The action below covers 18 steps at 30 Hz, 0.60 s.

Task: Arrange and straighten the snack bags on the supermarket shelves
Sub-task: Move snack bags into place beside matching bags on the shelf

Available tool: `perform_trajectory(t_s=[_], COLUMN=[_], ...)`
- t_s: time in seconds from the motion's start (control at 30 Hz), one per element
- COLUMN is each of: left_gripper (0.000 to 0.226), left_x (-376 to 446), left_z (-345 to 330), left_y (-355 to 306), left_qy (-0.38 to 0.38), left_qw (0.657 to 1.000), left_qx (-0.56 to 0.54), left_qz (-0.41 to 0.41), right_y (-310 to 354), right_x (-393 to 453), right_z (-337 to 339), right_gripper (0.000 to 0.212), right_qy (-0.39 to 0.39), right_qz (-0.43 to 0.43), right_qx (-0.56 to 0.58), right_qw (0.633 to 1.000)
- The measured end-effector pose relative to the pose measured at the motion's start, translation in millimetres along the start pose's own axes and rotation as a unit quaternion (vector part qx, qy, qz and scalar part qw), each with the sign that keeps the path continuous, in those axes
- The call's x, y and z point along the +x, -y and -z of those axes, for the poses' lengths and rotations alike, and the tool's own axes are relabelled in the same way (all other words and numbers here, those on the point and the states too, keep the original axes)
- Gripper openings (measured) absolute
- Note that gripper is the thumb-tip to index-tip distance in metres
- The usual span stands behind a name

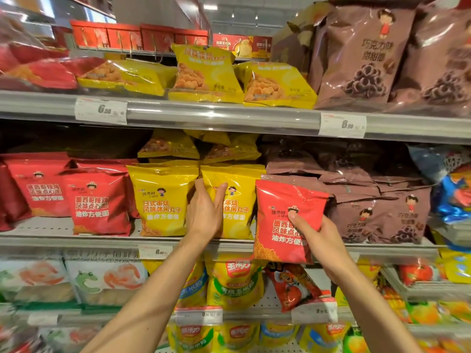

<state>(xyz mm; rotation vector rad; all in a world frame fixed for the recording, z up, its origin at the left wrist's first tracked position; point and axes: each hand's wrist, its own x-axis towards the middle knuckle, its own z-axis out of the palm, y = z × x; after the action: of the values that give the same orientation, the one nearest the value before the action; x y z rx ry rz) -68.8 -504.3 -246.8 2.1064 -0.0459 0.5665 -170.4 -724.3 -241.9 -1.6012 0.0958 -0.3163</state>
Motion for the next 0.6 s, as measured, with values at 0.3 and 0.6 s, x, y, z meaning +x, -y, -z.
perform_trajectory(t_s=[0.3, 0.6], left_gripper=[0.049, 0.075], left_x=[-7.4, -30.1], left_z=[12.1, 29.0], left_y=[-8.0, 7.7], left_qy=[0.083, 0.099], left_qw=[0.99, 0.988], left_qx=[-0.102, -0.114], left_qz=[0.044, 0.032], right_y=[-1.3, -4.3], right_x=[-2.5, -7.8], right_z=[1.8, 0.9], right_gripper=[0.024, 0.023], right_qy=[0.011, 0.008], right_qz=[-0.006, -0.026], right_qx=[0.01, 0.025], right_qw=[1.0, 0.999])
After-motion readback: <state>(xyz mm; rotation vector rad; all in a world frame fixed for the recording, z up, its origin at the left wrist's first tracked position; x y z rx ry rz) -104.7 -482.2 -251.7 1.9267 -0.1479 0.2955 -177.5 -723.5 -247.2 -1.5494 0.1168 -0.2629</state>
